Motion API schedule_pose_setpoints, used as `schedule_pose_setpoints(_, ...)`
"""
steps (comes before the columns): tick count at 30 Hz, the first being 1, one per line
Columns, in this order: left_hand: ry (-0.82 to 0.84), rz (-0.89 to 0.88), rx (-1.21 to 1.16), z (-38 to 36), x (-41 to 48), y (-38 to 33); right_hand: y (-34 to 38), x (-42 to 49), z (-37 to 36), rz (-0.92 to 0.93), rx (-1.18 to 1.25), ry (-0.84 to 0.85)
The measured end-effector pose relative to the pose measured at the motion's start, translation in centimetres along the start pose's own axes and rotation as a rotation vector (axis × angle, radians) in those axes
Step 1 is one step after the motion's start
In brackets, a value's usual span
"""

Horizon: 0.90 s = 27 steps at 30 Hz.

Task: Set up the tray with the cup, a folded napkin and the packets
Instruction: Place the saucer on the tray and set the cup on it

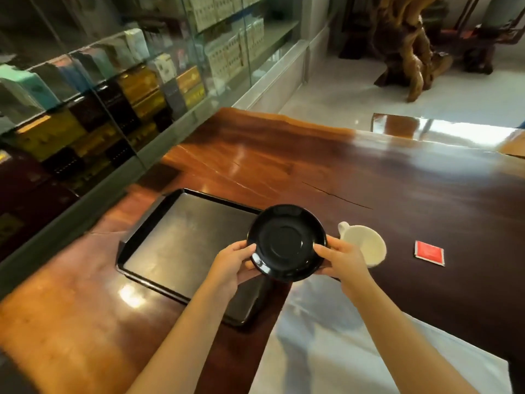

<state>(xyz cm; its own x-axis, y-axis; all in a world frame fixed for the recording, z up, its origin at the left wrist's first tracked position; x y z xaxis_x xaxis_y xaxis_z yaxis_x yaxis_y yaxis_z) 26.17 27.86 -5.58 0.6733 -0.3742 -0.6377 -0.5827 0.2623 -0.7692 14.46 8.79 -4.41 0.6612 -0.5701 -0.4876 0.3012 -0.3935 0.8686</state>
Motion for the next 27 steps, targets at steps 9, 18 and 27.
schedule_pose_setpoints(9, -0.302, 0.033, -0.004, 15.7, 7.4, -2.7, -4.4, 9.5, -17.5, -0.089, -0.035, 0.05)
schedule_pose_setpoints(18, -0.401, 0.011, 0.04, 22.1, 14.9, -3.1, -5.6, 16.5, -25.0, 0.042, -0.347, 0.0)
schedule_pose_setpoints(27, -0.402, -0.116, 0.169, 24.3, 17.5, -2.9, -7.3, 18.3, -26.5, 0.179, -0.43, -0.004)
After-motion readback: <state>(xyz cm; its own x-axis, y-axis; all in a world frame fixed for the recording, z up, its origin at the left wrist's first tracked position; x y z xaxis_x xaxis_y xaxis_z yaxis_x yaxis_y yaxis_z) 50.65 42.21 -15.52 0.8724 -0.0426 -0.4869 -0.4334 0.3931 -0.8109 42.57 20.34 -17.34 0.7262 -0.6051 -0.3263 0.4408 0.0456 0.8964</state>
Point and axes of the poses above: each hand's wrist, its own x-axis towards the middle knuckle, its own z-axis out of the back of the hand, y = z × x, the point moved 10 cm from there along x, towards the middle knuckle, and after that the axes turned 6 degrees about x, right-handed, at the moved point
